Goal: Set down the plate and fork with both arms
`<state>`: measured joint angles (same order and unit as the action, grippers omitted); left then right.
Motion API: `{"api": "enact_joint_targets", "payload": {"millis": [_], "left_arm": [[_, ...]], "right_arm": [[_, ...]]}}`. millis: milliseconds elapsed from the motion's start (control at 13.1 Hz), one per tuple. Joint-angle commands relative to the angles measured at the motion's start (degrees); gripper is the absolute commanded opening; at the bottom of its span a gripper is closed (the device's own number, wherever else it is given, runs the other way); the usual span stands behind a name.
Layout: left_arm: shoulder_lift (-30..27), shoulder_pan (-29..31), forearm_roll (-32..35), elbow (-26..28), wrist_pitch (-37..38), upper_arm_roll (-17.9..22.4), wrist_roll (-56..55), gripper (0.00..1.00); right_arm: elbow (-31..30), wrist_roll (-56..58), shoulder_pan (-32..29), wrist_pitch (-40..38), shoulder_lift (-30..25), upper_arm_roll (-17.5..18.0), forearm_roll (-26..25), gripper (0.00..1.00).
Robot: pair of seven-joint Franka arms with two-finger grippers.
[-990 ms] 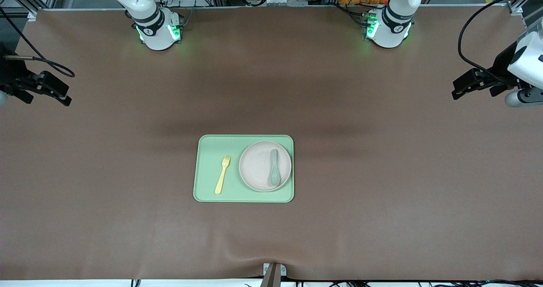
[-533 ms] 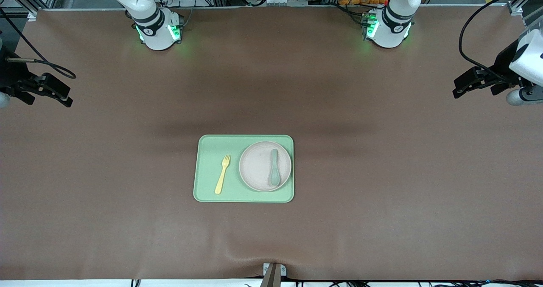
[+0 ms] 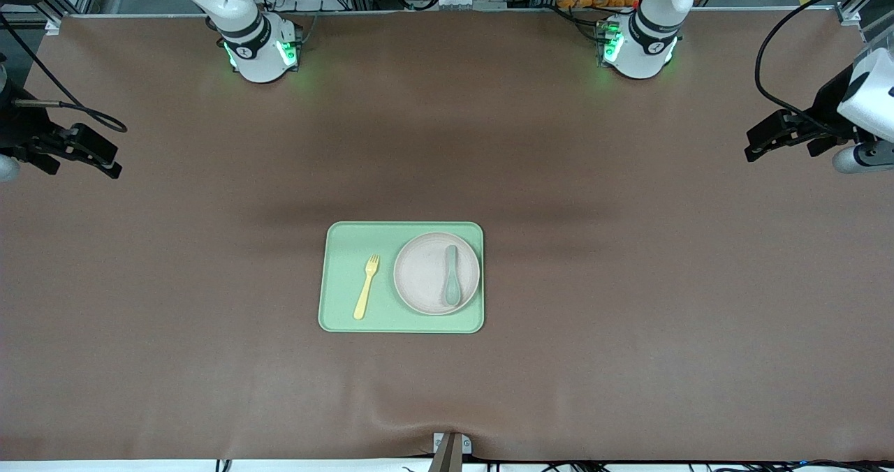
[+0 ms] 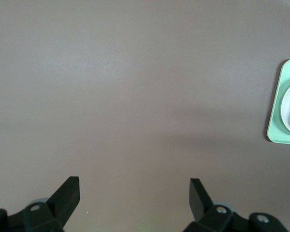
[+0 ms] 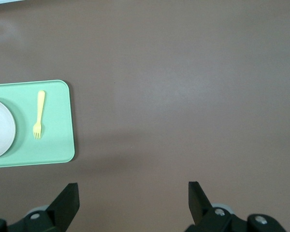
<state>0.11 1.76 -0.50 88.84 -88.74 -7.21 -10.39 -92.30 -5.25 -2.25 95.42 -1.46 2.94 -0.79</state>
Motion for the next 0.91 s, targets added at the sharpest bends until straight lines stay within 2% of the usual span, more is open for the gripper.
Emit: {"api": "enact_joint_targets", "payload": {"millis": [0,837], "left_arm": [[0.1,0.3,1.3,-0.2,0.7,-0.5,0.8,1.00],[-0.3,0.3,1.4,-0.3,0.9,-0.9,1.0,1.00]], "right_arm": [[1.2,0.5,-1.1,-0.7,0.5,0.5,1.0,1.00],[1.4,0.9,-1.8,-1.0,0.4,0.5,1.0,1.00]]}}
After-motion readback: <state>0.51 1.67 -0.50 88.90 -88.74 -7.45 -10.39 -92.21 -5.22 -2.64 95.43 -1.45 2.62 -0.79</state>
